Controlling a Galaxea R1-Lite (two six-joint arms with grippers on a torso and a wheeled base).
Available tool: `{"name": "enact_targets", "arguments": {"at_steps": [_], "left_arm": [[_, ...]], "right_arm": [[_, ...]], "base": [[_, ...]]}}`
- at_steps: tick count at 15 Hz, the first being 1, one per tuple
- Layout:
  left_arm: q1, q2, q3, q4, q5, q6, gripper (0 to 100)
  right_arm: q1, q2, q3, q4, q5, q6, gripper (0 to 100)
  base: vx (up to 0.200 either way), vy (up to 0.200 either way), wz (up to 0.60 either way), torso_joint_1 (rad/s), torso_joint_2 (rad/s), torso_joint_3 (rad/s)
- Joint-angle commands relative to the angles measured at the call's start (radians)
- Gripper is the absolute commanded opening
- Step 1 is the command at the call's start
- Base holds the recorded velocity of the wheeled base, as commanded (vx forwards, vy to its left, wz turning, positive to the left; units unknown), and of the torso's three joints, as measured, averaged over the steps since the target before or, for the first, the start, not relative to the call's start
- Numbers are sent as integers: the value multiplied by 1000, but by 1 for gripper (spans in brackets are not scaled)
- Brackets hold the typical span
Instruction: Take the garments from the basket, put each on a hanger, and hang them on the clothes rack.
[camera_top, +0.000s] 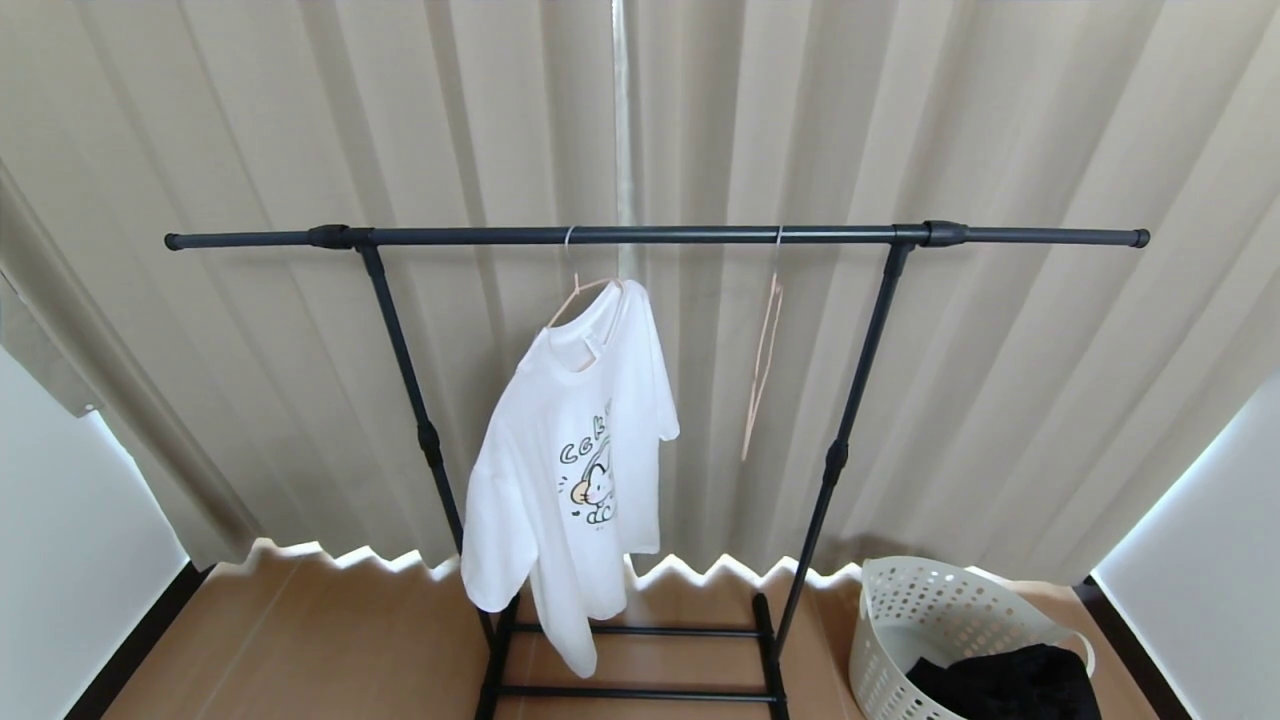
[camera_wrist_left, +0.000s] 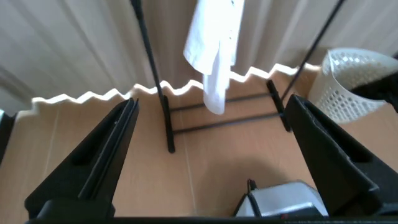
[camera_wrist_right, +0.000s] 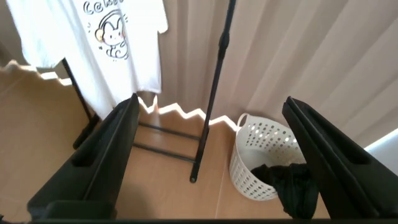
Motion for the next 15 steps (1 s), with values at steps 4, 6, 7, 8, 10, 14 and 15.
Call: {"name": "enact_targets", "arguments": {"at_steps": [4, 6, 7, 8, 10, 14, 15], "left_arm": [[171, -199, 2, -1, -3, 12, 100], [236, -197, 2, 0, -2, 9, 100], [300, -204, 2, 2, -3, 4, 100], [338, -211, 2, 4, -10, -13, 100], [332, -213, 2, 4, -10, -37, 100], [332, -213, 2, 4, -14, -33, 100], [331, -214, 2, 4, -17, -28, 100]], "right_arm": [[-17, -83, 0, 0, -32, 36, 100], [-17, -83, 0, 0, -32, 35, 100], [-17, -83, 0, 0, -32, 33, 100], [-17, -83, 0, 0, -32, 32, 100], [-17, -83, 0, 0, -32, 32, 100], [-17, -83, 0, 0, -33, 35, 100], [-19, -83, 0, 0, -35, 36, 100]], "base": [[0, 0, 0, 0, 0, 0], [0, 0, 0, 0, 0, 0], [0, 0, 0, 0, 0, 0], [0, 0, 0, 0, 0, 0], [0, 0, 0, 0, 0, 0], [0, 0, 0, 0, 0, 0], [0, 0, 0, 0, 0, 0]]}}
